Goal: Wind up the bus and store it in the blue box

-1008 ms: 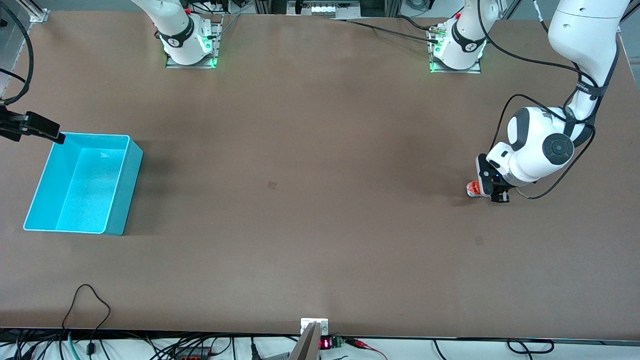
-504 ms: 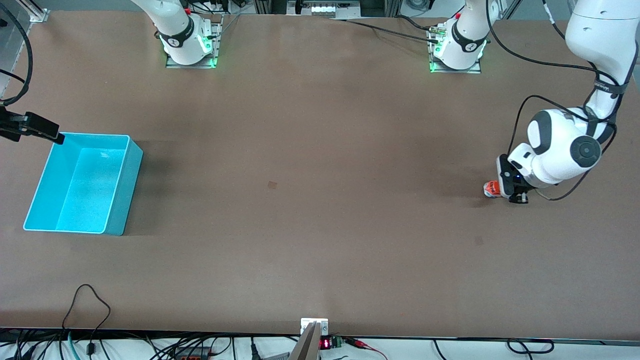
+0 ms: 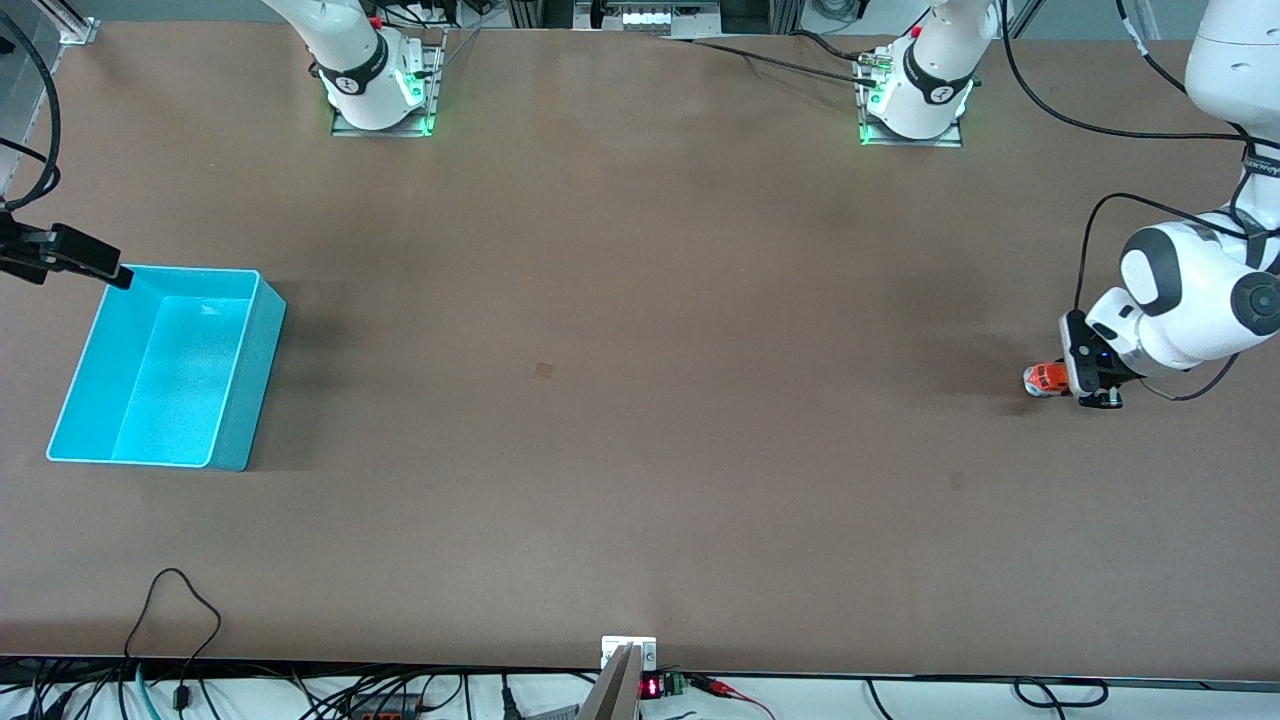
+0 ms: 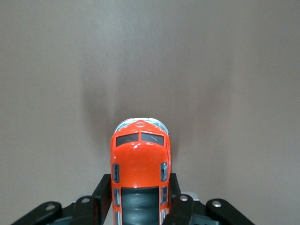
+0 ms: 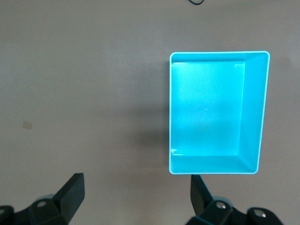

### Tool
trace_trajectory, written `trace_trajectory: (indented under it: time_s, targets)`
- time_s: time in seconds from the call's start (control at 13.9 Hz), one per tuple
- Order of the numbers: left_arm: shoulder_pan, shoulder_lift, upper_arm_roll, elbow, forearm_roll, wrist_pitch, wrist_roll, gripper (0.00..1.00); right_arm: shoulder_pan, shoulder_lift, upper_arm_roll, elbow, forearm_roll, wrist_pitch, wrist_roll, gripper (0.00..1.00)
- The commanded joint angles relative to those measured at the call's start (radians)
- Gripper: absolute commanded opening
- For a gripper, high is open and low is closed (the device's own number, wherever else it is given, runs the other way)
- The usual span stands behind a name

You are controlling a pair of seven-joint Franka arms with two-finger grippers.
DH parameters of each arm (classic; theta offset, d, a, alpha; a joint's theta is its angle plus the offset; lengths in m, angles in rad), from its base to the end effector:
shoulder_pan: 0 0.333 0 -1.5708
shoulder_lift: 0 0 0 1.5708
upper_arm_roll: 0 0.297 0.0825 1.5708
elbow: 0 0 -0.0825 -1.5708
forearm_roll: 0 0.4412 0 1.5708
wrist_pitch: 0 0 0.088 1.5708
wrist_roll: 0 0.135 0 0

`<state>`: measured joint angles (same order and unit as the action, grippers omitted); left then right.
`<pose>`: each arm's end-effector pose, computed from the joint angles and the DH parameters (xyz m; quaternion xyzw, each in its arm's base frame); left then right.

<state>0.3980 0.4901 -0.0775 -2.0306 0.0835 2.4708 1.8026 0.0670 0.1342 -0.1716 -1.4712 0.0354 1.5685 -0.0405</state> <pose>0.5869 0.1934 0.1070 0.7175 -0.6961 -0.0175 0.0174 0.6454 -0.0570 0.5465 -0.9993 0.0318 0.0170 0.0075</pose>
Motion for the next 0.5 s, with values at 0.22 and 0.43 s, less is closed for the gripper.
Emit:
trace_trajectory:
  time_s: [0.22,0.43]
  targets:
    - [0.016,0.085,-0.005,0.065,0.010,-0.103,0.061,1.00,-0.006,0.002,0.000,0.011,0.020,-0.002,-0.002,1.00]
    - [-0.005,0.001,-0.019,0.104,0.012,-0.251,0.055,1.00,-0.006,0.002,0.000,0.011,0.020,-0.001,-0.002,1.00]
